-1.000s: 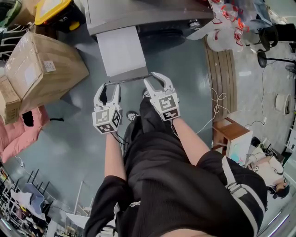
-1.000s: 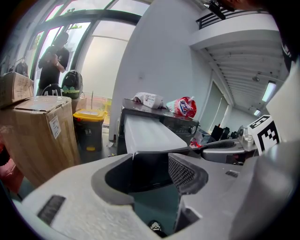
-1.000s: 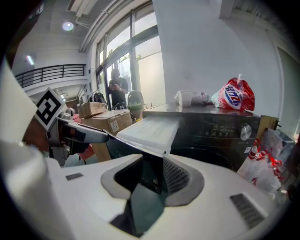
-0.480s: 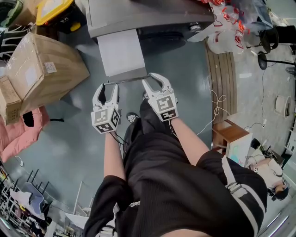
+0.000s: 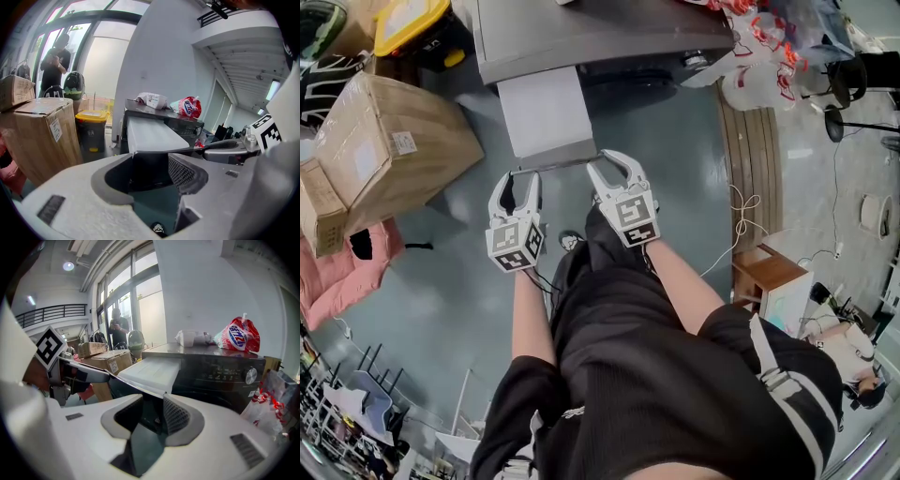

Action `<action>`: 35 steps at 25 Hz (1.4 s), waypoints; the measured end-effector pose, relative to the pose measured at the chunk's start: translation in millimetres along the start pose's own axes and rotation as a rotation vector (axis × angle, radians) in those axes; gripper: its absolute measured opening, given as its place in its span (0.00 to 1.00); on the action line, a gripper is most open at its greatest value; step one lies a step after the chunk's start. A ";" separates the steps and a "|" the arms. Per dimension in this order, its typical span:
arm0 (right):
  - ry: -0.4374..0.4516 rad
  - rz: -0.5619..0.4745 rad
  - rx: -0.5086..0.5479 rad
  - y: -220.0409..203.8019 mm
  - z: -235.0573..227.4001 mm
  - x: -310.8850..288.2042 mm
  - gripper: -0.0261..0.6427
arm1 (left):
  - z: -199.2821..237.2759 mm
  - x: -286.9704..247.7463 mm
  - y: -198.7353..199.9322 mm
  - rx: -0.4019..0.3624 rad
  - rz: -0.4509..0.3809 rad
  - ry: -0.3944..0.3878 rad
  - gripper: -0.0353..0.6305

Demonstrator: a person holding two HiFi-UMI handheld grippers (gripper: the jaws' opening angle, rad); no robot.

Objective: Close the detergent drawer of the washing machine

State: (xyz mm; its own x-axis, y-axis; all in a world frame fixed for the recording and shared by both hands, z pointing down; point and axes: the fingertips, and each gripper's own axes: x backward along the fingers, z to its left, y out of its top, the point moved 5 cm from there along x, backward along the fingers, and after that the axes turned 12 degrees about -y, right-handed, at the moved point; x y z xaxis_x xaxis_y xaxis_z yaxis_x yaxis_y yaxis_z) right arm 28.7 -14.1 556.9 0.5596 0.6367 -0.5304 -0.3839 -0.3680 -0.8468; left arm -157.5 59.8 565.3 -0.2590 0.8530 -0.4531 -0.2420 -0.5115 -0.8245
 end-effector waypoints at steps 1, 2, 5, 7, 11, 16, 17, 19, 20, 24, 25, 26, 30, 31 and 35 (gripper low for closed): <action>0.001 -0.001 0.001 0.8 -0.6 -1.0 0.25 | 0.4 -0.9 0.9 0.000 0.000 0.002 0.41; 0.003 -0.002 0.001 1.8 -1.1 -2.0 0.25 | 0.8 -1.6 1.9 0.000 0.000 0.004 0.41; 0.011 -0.004 0.004 5.2 -2.6 -4.8 0.25 | 1.9 -3.2 5.7 0.000 0.000 0.011 0.41; 0.017 -0.006 0.005 7.0 -4.1 -6.4 0.25 | 2.0 -4.9 7.6 0.002 0.000 0.015 0.41; 0.029 -0.013 0.009 9.7 -6.1 -11.8 0.25 | 4.8 -8.6 10.5 0.004 -0.004 0.026 0.41; 0.048 -0.012 0.009 11.2 -4.7 -13.6 0.25 | 6.2 -7.9 11.1 0.009 -0.003 0.046 0.41; 0.048 -0.013 0.008 11.1 -4.9 -13.3 0.25 | 5.8 -7.9 11.3 0.010 -0.002 0.047 0.41; 0.044 -0.019 0.008 12.3 -6.0 -15.5 0.25 | 7.2 -10.0 12.9 0.008 -0.005 0.048 0.41; 0.043 -0.021 0.009 12.9 -6.4 -17.3 0.25 | 8.3 -11.2 13.5 0.008 -0.008 0.049 0.41; 0.048 -0.017 0.006 11.3 -5.7 -15.4 0.25 | 6.8 -10.1 11.8 0.009 -0.009 0.048 0.41; 0.047 -0.018 0.005 11.3 -5.8 -14.6 0.25 | 6.3 -10.0 12.0 0.007 -0.009 0.047 0.41; 0.046 -0.019 0.004 11.6 -6.0 -14.6 0.25 | 6.4 -10.2 12.5 0.006 -0.012 0.047 0.41; 0.041 -0.025 0.001 11.5 -5.0 -16.6 0.25 | 8.2 -10.8 12.2 0.004 -0.018 0.047 0.41; 0.038 -0.023 0.000 11.3 -4.6 -16.5 0.25 | 8.4 -10.8 11.8 0.005 -0.016 0.046 0.41; 0.035 -0.018 0.002 14.2 -4.0 -17.9 0.25 | 10.1 -10.8 14.4 0.009 -0.018 0.046 0.41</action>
State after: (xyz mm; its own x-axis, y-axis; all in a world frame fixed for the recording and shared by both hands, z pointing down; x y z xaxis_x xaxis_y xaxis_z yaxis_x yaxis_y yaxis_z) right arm 16.2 -33.4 554.2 0.5921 0.6189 -0.5161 -0.3748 -0.3555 -0.8562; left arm -167.6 42.2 561.7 -0.2117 0.8656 -0.4537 -0.2542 -0.4970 -0.8296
